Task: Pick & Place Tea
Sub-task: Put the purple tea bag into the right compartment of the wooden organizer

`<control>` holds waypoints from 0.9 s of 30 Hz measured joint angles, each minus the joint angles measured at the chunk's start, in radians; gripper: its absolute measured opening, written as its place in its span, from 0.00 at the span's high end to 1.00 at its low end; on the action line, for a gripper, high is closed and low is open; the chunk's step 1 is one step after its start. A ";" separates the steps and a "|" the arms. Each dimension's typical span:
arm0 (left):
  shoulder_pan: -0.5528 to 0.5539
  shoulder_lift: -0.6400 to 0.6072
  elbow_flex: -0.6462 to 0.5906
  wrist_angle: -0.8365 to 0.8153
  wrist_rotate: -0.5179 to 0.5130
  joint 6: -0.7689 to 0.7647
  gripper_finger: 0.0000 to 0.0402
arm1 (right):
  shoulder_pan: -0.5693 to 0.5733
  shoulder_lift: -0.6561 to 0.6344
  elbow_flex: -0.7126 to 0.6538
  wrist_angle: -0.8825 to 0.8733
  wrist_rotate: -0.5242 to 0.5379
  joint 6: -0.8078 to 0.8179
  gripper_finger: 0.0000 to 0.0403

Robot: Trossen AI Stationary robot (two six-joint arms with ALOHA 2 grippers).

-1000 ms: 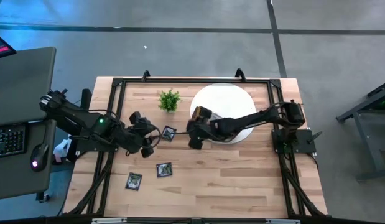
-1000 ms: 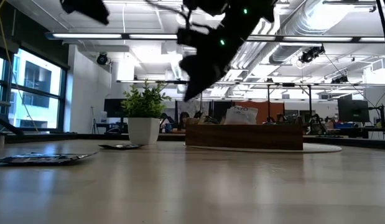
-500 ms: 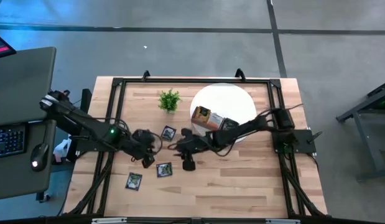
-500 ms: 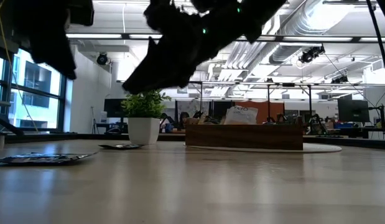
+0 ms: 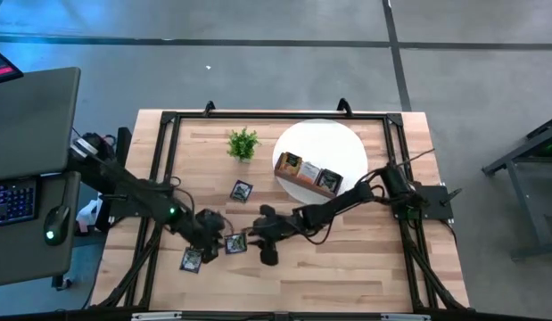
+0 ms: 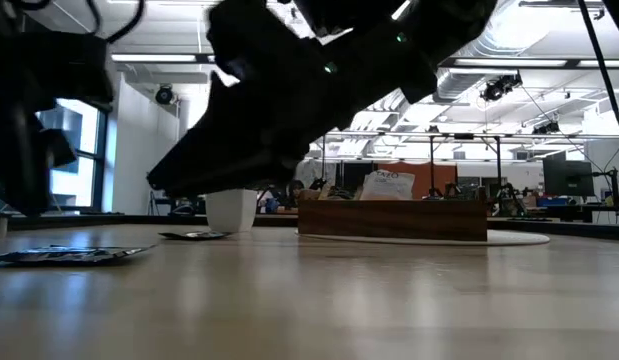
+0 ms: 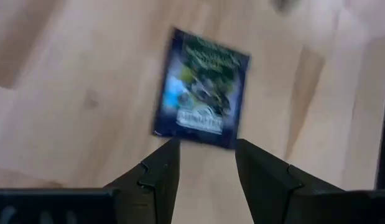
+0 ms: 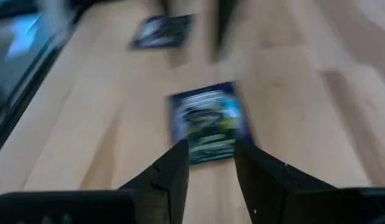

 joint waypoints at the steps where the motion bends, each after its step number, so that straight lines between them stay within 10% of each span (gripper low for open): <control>1: -0.018 0.021 0.000 0.009 -0.009 0.011 0.62 | 0.000 0.000 0.000 -0.002 0.028 0.065 0.68; 12: -0.081 0.213 0.001 0.209 -0.081 0.013 0.62 | -0.009 0.001 -0.001 -0.110 -0.021 0.578 0.58; 27: -0.079 0.244 -0.001 0.315 -0.273 0.129 0.62 | -0.053 0.003 0.002 -0.218 -0.045 0.720 0.57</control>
